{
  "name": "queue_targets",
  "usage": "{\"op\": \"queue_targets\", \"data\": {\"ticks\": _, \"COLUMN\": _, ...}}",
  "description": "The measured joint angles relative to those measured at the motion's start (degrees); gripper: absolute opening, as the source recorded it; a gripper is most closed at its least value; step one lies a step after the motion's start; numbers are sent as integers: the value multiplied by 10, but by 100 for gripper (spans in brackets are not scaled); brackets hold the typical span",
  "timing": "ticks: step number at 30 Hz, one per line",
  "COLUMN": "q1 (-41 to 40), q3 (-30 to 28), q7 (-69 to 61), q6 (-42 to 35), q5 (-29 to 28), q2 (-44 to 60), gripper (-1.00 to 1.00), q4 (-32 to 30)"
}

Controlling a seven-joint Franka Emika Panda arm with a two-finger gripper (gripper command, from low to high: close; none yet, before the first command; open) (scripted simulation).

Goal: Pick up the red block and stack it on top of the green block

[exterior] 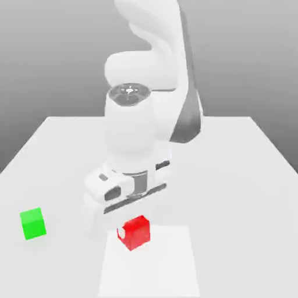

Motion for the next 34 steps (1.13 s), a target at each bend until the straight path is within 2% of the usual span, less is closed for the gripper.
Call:
{"op": "queue_targets", "data": {"ticks": 19, "q1": -224, "q3": -113, "q7": 469, "q6": -52, "q5": -20, "q2": -44, "gripper": -100, "q4": 10}}
{"op": "queue_targets", "data": {"ticks": 22, "q1": -257, "q3": -109, "q7": 463, "q6": -47, "q5": 21, "q2": -23, "gripper": -100, "q4": 14}}
{"op": "queue_targets", "data": {"ticks": 28, "q1": -248, "q3": -73, "q7": 410, "q6": -17, "q5": 98, "q2": 33, "gripper": -100, "q4": 21}}
{"op": "queue_targets", "data": {"ticks": 34, "q1": -253, "q3": -64, "q7": 394, "q6": 31, "q5": 121, "q2": 73, "gripper": -100, "q4": 21}}
